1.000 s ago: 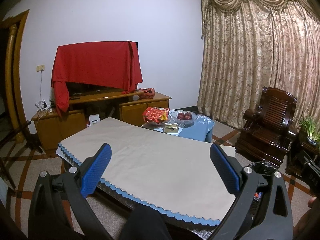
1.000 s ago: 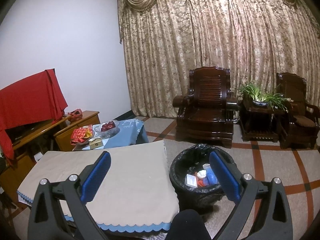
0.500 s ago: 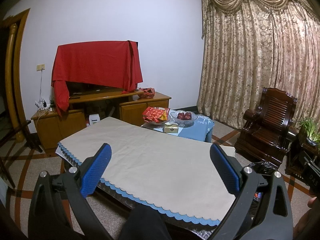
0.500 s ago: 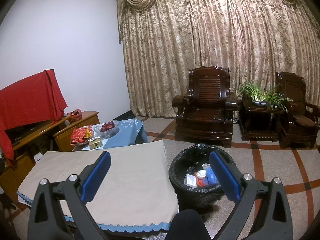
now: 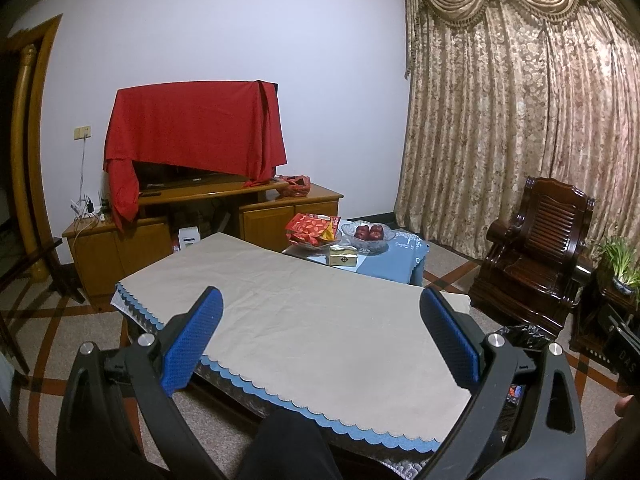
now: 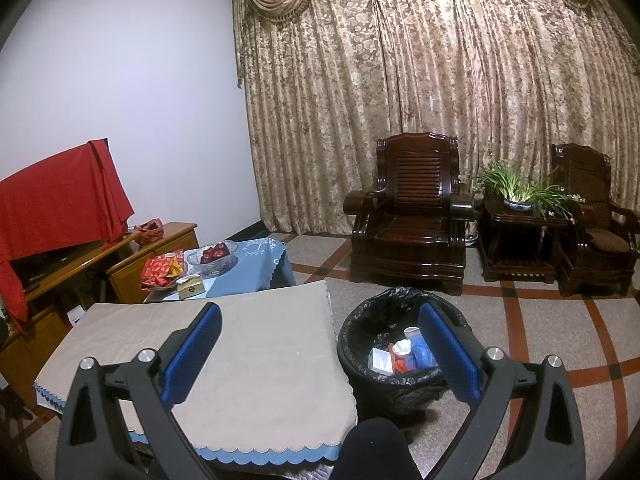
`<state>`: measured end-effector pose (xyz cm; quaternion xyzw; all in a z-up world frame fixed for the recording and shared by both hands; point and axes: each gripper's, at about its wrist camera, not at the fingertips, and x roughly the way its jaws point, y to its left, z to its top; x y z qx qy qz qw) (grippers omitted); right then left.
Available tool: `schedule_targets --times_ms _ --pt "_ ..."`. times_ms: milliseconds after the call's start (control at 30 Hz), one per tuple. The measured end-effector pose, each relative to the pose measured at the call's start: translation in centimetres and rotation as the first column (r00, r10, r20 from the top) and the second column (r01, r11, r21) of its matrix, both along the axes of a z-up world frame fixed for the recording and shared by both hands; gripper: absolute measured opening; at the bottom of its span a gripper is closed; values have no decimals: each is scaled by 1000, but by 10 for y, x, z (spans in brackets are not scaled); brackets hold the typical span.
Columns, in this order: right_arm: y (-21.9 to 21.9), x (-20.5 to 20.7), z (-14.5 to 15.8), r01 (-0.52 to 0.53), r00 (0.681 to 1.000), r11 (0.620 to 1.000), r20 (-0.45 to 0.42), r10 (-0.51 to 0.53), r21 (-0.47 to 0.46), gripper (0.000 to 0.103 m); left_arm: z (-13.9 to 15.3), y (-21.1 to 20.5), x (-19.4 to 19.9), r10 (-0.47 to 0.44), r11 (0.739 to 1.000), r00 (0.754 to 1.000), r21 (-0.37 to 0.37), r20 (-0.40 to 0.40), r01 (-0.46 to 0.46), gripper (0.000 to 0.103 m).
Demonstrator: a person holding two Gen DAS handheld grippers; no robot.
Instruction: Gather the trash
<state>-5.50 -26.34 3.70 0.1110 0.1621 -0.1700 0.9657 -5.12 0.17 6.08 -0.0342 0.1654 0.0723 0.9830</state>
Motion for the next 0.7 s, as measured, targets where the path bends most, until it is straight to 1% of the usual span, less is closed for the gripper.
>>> schedule_targets --times_ms 700 --pt "0 -1 0 3 1000 1000 1 -3 0 97 0 0 0 -1 1000 1000 -3 -1 1 96"
